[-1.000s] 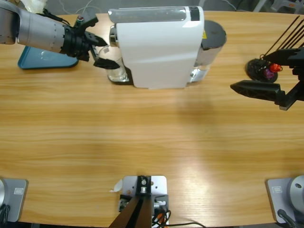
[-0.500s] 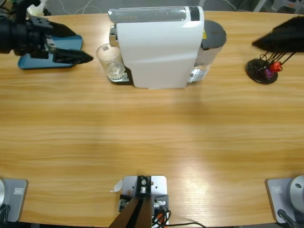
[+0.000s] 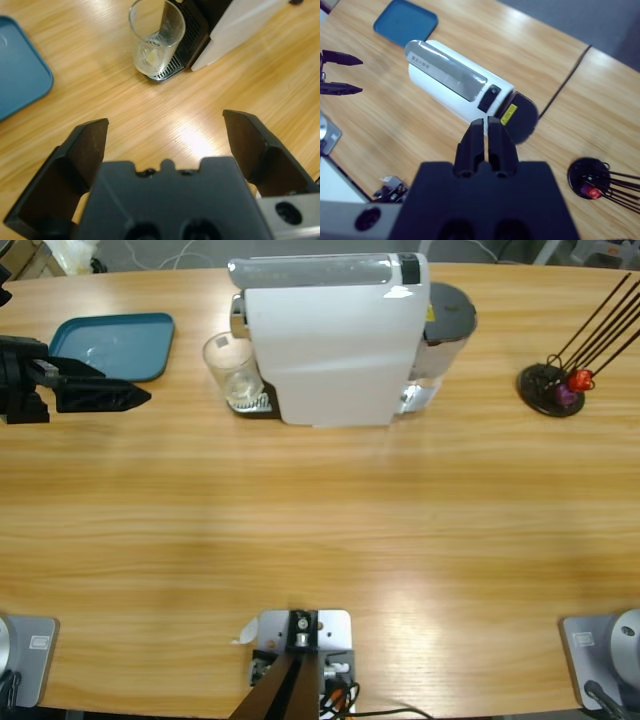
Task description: Pour coffee
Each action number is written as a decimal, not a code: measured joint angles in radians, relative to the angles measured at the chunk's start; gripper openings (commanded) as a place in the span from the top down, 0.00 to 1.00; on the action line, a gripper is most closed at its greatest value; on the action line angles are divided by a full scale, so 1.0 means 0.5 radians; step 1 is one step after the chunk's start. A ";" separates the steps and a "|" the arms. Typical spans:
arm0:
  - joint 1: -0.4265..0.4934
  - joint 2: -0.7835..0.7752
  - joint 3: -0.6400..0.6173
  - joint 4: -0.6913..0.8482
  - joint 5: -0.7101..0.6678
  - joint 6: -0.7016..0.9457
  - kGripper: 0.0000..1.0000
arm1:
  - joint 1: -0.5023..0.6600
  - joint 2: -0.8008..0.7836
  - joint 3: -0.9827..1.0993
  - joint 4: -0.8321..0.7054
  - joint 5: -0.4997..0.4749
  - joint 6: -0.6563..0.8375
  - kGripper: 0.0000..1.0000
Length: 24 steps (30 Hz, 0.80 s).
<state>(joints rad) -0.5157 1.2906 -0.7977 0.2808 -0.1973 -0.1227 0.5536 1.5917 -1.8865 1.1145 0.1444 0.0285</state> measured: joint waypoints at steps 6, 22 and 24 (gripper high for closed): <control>-0.060 0.000 0.016 0.000 0.116 -0.078 0.00 | -0.048 0.365 -0.355 0.192 0.073 -0.009 1.00; -0.066 0.121 0.067 0.000 0.130 -0.080 0.00 | -0.103 0.686 -0.463 0.235 0.092 -0.056 1.00; -0.066 0.134 0.067 0.000 0.130 -0.080 0.00 | -0.096 0.695 -0.463 0.237 0.092 -0.058 1.00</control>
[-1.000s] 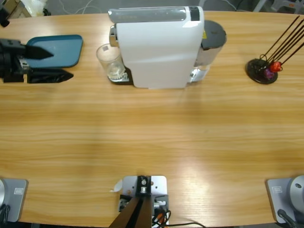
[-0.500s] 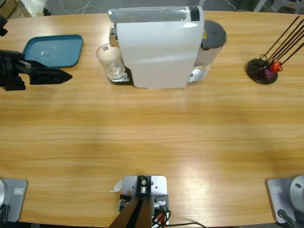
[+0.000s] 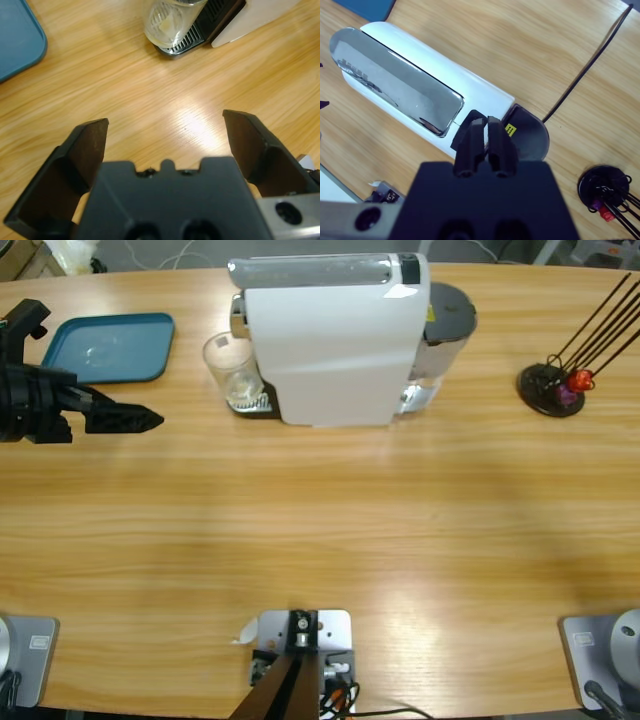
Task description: Pour coffee
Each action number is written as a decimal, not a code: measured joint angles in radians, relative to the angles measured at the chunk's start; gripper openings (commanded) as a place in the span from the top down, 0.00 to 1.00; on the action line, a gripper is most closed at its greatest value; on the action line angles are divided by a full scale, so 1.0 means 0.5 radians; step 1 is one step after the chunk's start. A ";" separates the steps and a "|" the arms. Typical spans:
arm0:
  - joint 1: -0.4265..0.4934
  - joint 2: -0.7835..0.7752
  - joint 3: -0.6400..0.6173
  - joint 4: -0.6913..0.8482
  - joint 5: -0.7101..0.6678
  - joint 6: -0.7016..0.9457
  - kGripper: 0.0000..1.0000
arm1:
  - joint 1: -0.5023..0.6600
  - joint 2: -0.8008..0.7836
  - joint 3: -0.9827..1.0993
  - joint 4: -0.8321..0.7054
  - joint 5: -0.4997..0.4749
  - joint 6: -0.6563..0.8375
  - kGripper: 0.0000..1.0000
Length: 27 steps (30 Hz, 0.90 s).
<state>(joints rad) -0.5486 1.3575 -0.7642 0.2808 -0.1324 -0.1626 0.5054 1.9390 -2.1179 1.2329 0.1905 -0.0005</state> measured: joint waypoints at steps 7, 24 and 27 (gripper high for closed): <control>0.000 0.019 0.000 0.000 0.000 0.000 0.00 | 0.025 0.006 0.002 0.005 0.000 -0.004 1.00; 0.000 0.034 0.000 0.000 0.000 0.000 0.00 | 0.031 0.022 0.067 0.006 0.002 -0.014 1.00; 0.000 0.043 0.000 0.000 0.000 0.000 0.00 | 0.034 0.022 0.066 0.006 0.003 -0.014 1.00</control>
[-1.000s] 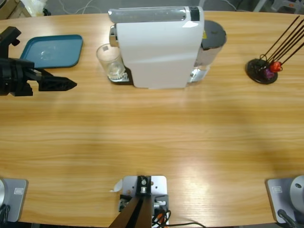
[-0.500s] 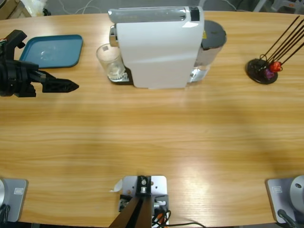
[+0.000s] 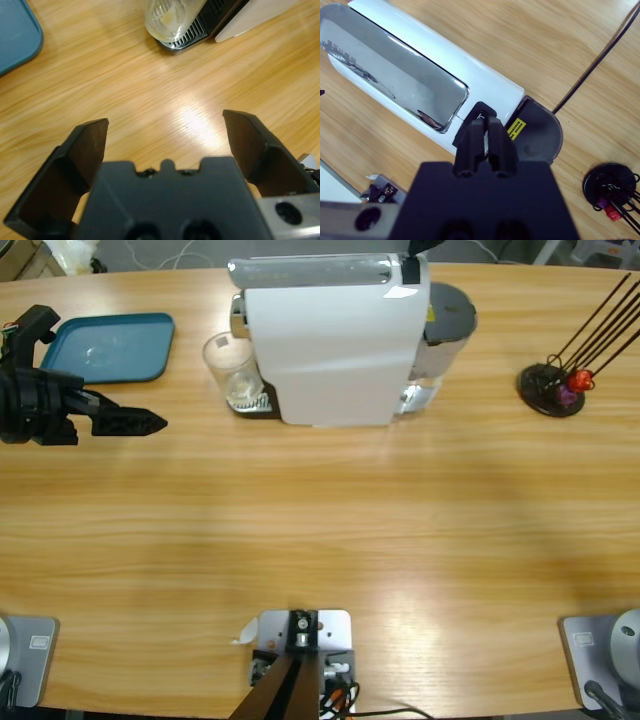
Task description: Pour coffee
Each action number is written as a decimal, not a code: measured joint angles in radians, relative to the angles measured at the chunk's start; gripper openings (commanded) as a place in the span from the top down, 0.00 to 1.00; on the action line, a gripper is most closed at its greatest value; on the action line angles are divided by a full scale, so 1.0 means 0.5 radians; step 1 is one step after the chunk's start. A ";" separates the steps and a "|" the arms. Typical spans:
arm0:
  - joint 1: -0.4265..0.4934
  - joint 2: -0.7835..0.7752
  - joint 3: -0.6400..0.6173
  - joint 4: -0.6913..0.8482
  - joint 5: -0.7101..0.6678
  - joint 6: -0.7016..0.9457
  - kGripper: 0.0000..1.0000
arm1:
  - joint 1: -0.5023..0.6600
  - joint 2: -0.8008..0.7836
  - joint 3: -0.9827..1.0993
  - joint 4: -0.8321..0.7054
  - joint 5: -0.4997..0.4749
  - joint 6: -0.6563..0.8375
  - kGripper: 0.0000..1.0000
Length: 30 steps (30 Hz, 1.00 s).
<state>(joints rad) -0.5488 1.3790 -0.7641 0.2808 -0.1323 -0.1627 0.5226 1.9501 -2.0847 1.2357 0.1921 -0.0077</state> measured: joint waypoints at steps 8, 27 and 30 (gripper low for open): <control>0.000 0.018 0.000 0.000 0.000 0.000 0.00 | 0.017 0.000 0.001 0.000 0.003 0.000 1.00; -0.007 0.018 0.003 -0.004 0.000 0.000 0.00 | 0.088 -0.041 -0.033 0.011 0.014 -0.116 0.00; -0.026 0.018 0.003 -0.005 0.000 0.000 0.00 | 0.122 -0.101 -0.033 0.013 0.014 -0.127 0.00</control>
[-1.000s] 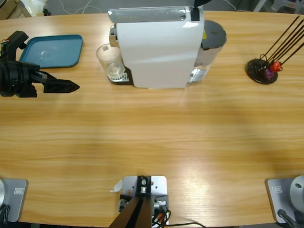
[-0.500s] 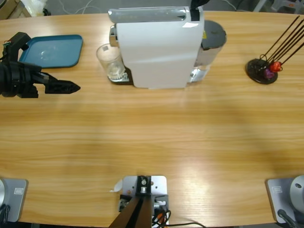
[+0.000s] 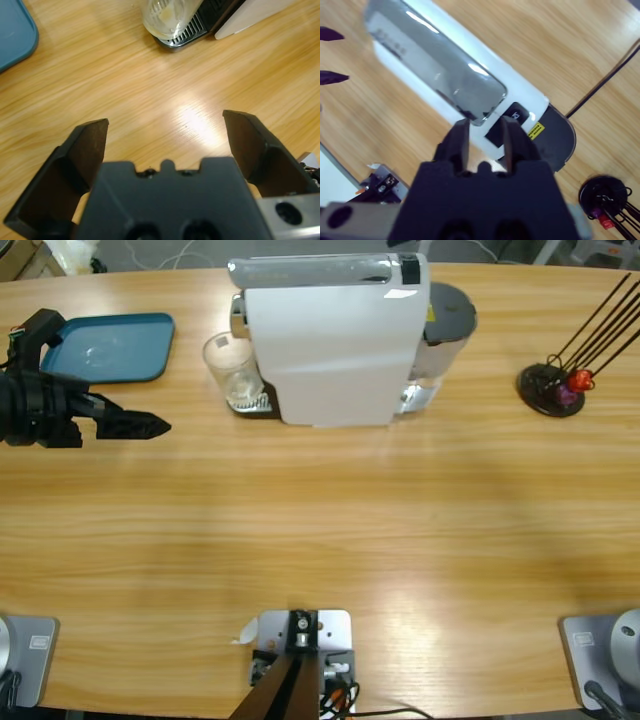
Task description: Pour coffee
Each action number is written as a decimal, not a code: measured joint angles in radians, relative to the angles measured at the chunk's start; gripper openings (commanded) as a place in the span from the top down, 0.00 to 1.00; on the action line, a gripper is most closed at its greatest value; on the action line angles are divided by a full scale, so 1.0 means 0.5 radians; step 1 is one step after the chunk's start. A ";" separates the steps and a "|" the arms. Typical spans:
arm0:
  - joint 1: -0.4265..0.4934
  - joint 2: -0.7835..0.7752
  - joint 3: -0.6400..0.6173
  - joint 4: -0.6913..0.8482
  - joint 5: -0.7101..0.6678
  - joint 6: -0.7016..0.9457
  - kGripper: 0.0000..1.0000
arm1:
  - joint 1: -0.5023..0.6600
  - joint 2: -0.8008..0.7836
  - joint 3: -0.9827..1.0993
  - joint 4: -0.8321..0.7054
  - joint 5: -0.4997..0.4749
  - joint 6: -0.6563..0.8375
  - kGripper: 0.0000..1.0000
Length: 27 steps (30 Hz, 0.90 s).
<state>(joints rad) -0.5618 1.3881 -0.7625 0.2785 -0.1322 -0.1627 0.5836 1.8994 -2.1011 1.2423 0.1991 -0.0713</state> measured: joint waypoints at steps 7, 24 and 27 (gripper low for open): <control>-0.020 -0.001 0.000 0.000 0.000 0.000 0.00 | 0.007 -0.082 0.029 0.007 -0.005 0.003 0.00; -0.047 -0.004 0.000 0.000 0.009 0.000 0.00 | 0.006 -0.084 0.075 0.028 -0.045 0.067 0.00; -0.048 -0.004 0.000 0.000 0.014 0.000 0.00 | 0.006 -0.084 0.075 0.028 -0.045 0.067 0.00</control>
<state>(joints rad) -0.5857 1.3863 -0.7627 0.2785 -0.1251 -0.1627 0.5864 1.8577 -2.0636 1.2565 0.1764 -0.0378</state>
